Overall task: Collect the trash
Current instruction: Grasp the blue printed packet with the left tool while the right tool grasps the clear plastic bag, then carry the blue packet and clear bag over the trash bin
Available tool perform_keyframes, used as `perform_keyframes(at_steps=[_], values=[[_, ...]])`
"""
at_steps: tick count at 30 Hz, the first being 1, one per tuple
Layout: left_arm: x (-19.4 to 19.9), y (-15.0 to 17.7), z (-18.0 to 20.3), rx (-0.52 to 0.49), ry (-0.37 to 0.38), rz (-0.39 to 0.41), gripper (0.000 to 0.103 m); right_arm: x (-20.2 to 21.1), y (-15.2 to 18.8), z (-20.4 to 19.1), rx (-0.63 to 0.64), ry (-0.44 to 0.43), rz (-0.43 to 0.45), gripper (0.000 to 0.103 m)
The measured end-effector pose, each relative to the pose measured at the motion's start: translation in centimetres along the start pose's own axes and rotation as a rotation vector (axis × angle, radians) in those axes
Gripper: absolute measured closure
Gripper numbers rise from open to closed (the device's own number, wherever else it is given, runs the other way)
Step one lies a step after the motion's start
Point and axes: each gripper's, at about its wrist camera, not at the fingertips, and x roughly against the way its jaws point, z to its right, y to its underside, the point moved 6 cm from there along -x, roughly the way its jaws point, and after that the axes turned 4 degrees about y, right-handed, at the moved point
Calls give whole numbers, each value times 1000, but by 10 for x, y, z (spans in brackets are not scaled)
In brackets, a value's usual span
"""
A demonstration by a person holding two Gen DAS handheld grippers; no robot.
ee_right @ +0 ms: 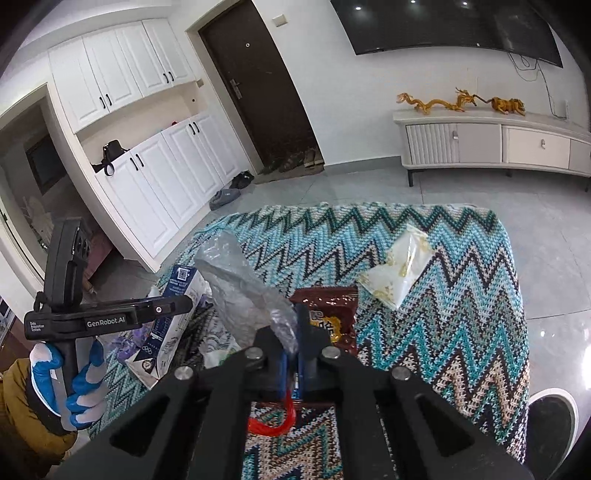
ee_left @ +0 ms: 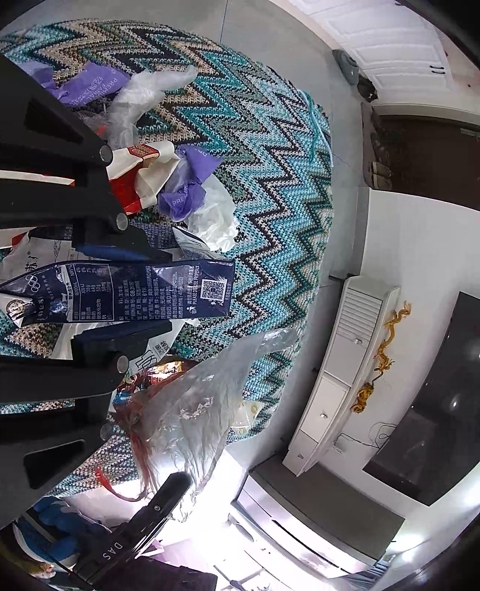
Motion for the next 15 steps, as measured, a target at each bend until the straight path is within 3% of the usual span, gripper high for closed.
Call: perform_keyframes(at_steps=[8,15], values=[[46,0,8,-4,20,72,76,52,-12,-31,37,-15,82,100],[81,1,23,-27,27,126,76,99,-12,-33,31,4,147,100]])
